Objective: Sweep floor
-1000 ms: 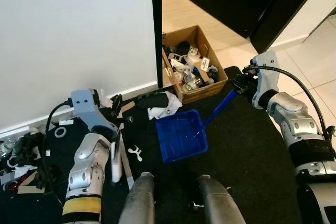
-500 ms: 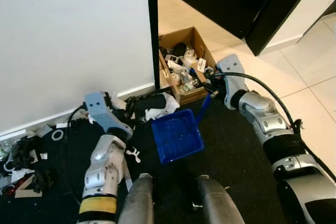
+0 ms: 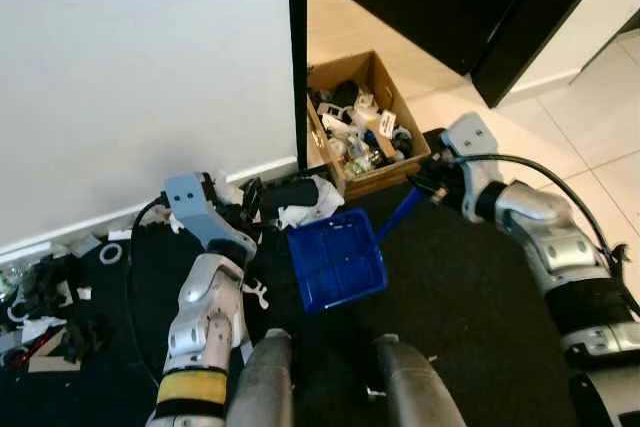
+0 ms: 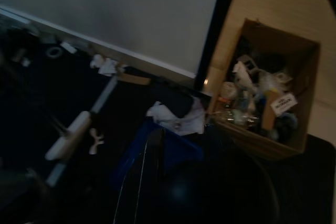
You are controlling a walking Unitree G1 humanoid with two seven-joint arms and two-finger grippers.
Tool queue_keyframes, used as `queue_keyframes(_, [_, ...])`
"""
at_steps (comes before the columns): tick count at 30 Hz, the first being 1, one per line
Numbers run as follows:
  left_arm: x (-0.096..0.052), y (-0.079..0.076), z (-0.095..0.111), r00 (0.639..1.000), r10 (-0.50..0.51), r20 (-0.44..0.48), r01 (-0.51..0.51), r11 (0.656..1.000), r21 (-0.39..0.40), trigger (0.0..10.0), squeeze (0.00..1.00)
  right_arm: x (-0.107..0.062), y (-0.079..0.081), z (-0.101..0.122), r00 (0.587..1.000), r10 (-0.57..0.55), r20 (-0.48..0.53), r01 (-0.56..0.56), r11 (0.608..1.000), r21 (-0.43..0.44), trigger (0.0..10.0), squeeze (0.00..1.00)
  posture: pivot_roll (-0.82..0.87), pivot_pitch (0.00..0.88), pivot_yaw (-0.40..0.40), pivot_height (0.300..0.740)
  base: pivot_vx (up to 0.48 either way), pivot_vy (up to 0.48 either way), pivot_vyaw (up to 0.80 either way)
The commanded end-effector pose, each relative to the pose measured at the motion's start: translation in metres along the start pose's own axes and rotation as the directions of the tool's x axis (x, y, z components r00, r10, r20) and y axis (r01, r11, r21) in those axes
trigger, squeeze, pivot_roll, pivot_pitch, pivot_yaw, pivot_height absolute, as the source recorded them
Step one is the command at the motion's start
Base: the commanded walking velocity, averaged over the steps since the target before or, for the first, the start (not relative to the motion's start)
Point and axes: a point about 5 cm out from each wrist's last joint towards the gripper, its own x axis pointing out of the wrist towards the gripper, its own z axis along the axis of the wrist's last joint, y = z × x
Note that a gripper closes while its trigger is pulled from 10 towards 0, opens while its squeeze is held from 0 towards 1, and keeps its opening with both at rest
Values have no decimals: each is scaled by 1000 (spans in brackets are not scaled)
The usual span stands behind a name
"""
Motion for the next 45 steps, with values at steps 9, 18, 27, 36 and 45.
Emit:
queue_keyframes(9, [-6, 7, -5, 999, 31, -19, -31, 999, 22, 10000, 0, -12, -1, -10, 1000, 23, -14, -22, 998, 56, 10000, 0, -16, 248, -33, 740, 0, 0, 0])
queue_keyframes(18, [-6, 11, -3, 999, 40, -14, -39, 998, 40, 10000, 0, -14, 2, -13, 999, 23, -32, -22, 999, 28, 10000, 0, -15, 243, -27, 740, 0, 0, 0])
queue_keyframes(27, [-2, 8, -3, 999, 32, -15, -32, 999, 40, 10000, 0, -15, 13, -34, 980, 150, -127, -152, 988, -1, 10000, 0, -14, 242, -18, 740, 0, 0, 0])
queue_keyframes(36, [-3, 11, -2, 999, 37, -15, -36, 998, 46, 10000, 0, -10, -13, -36, 983, -23, -183, -4, 989, -146, 10000, 0, -21, 242, -17, 740, 0, 0, 0])
queue_keyframes(45, [0, 9, -3, 999, 35, -11, -34, 999, 40, 10000, 0, 10, -22, -11, 983, -170, -66, 152, 964, -217, 10000, 0, -17, 239, -23, 740, 0, 0, 0])
